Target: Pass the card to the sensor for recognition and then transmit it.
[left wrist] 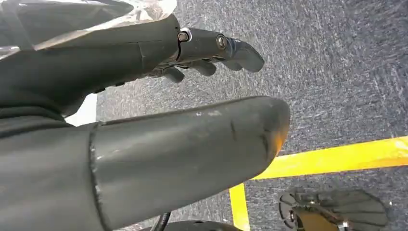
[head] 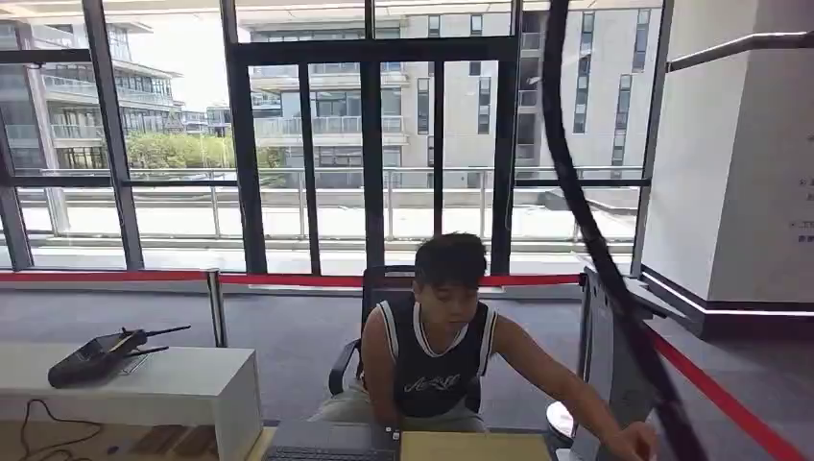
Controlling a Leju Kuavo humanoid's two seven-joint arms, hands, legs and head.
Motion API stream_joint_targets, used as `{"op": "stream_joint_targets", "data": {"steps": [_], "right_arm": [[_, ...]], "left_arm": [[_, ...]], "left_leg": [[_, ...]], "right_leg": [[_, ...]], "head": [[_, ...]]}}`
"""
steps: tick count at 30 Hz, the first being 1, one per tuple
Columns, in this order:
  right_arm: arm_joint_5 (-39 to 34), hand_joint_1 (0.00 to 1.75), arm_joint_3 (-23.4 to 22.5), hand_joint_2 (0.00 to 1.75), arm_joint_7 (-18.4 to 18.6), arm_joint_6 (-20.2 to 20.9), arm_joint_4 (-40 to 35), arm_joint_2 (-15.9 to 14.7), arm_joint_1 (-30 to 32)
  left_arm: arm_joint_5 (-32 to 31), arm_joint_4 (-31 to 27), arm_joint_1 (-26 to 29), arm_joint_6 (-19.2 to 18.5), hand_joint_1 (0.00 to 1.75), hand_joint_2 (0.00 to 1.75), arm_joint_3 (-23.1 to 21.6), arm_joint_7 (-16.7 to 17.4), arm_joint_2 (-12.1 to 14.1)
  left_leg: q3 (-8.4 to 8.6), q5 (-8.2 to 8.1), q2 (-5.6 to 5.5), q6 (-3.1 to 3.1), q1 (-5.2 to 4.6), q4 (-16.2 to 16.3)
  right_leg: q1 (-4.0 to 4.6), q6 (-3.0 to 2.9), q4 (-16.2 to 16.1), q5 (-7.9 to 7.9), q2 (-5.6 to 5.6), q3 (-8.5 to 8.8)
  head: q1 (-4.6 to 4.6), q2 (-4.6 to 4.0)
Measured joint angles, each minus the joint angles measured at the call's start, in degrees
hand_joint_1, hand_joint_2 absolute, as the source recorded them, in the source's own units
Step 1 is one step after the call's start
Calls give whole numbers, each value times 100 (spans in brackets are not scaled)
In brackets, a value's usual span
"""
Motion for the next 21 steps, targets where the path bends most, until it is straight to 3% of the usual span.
{"op": "stream_joint_targets", "data": {"steps": [5, 9, 15, 21], "right_arm": [[-40, 0, 149, 175, -242, -223, -387, -448, -550], [-250, 0, 385, 175, -216, -211, -962, -729, -833], [-350, 0, 1170, 175, 282, 138, -2377, -1079, -1148], [-228, 0, 2057, 175, 394, 230, -3337, -1230, -1607]], "left_arm": [[17, -2, -10, 13, 0, 0, -61, 41, -24], [20, 0, -11, 13, 0, 0, -105, 59, -44], [114, -2, -20, 31, 0, 0, -199, -7, -68], [210, -2, -23, 31, 0, 0, -223, -63, -70]], "left_leg": [[2, 6, 1, 5, -2, 2], [-8, 9, -7, 6, -8, 2], [-12, 12, -13, 4, -9, 1], [-12, 19, -17, 1, -9, 2]], "right_leg": [[-7, 7, 0, 6, 0, -2], [-9, 9, 0, 8, -6, -3], [-10, 9, 4, 8, -7, -6], [-10, 8, 10, 9, -11, -14]], "head": [[-4, 0], [-2, 0], [-9, 0], [-4, 0]]}}
